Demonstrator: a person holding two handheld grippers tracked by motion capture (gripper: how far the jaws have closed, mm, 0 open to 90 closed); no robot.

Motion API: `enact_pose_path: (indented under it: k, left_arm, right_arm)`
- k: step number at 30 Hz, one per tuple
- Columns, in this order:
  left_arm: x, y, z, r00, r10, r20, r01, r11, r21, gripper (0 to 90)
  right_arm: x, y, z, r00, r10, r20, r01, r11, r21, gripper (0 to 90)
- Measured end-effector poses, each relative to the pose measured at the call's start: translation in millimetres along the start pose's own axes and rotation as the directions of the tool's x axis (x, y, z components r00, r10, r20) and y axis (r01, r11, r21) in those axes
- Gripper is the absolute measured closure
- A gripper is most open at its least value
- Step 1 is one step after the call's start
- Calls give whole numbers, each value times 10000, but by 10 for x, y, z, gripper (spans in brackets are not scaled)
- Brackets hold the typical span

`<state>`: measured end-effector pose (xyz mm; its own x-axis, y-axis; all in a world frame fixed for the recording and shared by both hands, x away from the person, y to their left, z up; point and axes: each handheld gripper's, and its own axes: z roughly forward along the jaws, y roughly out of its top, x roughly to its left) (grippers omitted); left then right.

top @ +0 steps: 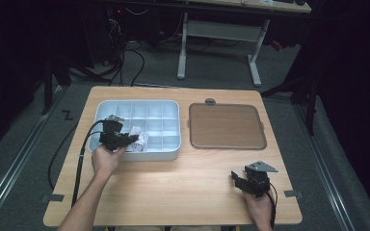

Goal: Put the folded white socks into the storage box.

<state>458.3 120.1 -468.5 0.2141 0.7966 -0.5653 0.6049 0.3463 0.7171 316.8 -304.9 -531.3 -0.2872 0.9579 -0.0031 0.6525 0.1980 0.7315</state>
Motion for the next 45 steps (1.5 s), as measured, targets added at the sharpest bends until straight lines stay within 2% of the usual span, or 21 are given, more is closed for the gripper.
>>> enact_pose_path:
  k: [3, 8, 13, 17, 20, 24, 27, 29, 37, 43, 45]
  left_arm:
    - [-11, -29, -1, 9994, 319, -101, -318, 9995, 64, 722]
    - [-9, -42, 6, 9991, 364, -225, -360, 9992, 175, 725]
    - [-26, -86, 10, 9959, 815, -385, -804, 9963, 292, 730]
    - [-24, -93, 16, 9953, 864, -446, -848, 9957, 371, 731]
    - [-33, -109, 30, 9930, 1058, -533, -1036, 9937, 426, 731]
    - [-13, -118, 39, 9930, 1014, -604, -977, 9933, 616, 732]
    - [-5, -168, 79, 9902, 1177, -746, -1112, 9900, 866, 734]
    - [-13, -217, 128, 9859, 1423, -881, -1328, 9855, 1061, 737]
    - [15, -189, 134, 9925, 975, -731, -890, 9897, 1120, 738]
    - [21, -187, 153, 9937, 836, -741, -741, 9897, 1228, 737]
    - [20, -200, 171, 9926, 927, -785, -813, 9871, 1379, 737]
  right_arm:
    - [1, 0, 0, 10000, -2, 3, 2, 10000, 1, 384]
    - [5, 0, 0, 10000, -55, 52, 55, 10000, 18, 384]
    - [6, 0, 0, 10000, -55, 57, 55, 10000, 22, 385]
    - [10, 0, 1, 9999, -69, 82, 68, 10000, 26, 387]
    - [8, 1, 2, 9999, -90, 85, 89, 10000, 20, 387]
    - [8, 1, 2, 9999, -94, 83, 93, 10000, 22, 387]
    - [10, 0, 1, 9999, -58, 86, 58, 10000, 27, 387]
    - [9, 0, 1, 9999, -63, 86, 63, 10000, 27, 386]
    - [10, 0, 1, 9999, -67, 90, 67, 10000, 29, 384]
    - [9, 1, 2, 9999, -103, 88, 103, 9999, 28, 383]
    - [11, 0, 1, 9999, -75, 91, 74, 10000, 37, 384]
